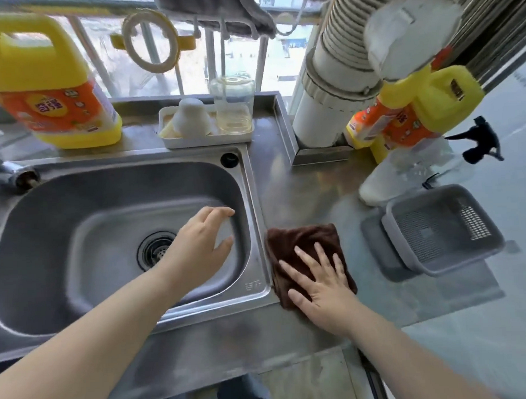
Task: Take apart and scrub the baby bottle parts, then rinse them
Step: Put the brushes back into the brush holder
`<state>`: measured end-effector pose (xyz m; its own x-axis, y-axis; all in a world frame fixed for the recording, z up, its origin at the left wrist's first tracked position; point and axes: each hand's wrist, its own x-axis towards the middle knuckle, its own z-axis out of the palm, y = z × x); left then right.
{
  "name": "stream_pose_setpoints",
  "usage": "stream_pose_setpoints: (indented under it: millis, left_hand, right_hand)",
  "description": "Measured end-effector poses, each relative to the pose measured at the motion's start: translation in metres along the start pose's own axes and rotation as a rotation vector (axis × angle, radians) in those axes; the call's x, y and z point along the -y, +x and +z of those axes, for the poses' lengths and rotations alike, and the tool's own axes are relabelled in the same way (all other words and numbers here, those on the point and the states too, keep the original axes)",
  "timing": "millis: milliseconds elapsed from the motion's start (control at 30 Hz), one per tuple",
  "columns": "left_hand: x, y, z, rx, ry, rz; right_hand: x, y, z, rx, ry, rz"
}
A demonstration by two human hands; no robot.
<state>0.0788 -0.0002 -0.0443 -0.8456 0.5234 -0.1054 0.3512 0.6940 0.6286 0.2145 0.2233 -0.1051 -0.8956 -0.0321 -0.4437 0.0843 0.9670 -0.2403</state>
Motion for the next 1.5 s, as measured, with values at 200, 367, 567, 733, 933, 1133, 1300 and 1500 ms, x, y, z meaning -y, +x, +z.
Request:
stream_pose_setpoints:
  millis: [200,367,567,733,933,1133,1300,1500]
  left_hand:
    - [0.036,-0.06,-0.021,-0.034,-0.054,-0.037]
    - [0.088,-0.124,-0.051,-0.073,-0.033,-0.069]
    - [0.162,-0.21,-0.099,-0.16,-0.053,-0.262]
    - [0.2,-0.254,-0.136,-0.305,-0.062,-0.389]
    - [0.23,-0.282,-0.174,-0.451,-0.064,-0.507]
    - [0.248,-0.292,-0.19,-0.582,-0.055,-0.604]
    - [0.254,-0.291,-0.195,-0.62,-0.024,-0.676]
    - [0.254,-0.292,-0.195,-0.642,-0.037,-0.727]
  right_hand:
    - [0.066,-0.05,0.06,-0.18,-0.196,-0.038]
    - [0.171,-0.044,0.093,-0.292,-0.25,-0.144]
    - [0.306,-0.015,0.122,-0.211,-0.181,-0.238]
    - [0.415,0.004,0.118,-0.113,-0.068,-0.474]
    - [0.438,0.027,0.098,0.124,-0.099,-0.766]
    - [0.487,0.059,0.1,0.162,-0.166,-0.723]
    - [0.521,0.122,0.069,0.133,-0.167,-0.762]
    - [0.521,0.177,0.046,0.16,-0.17,-0.667]
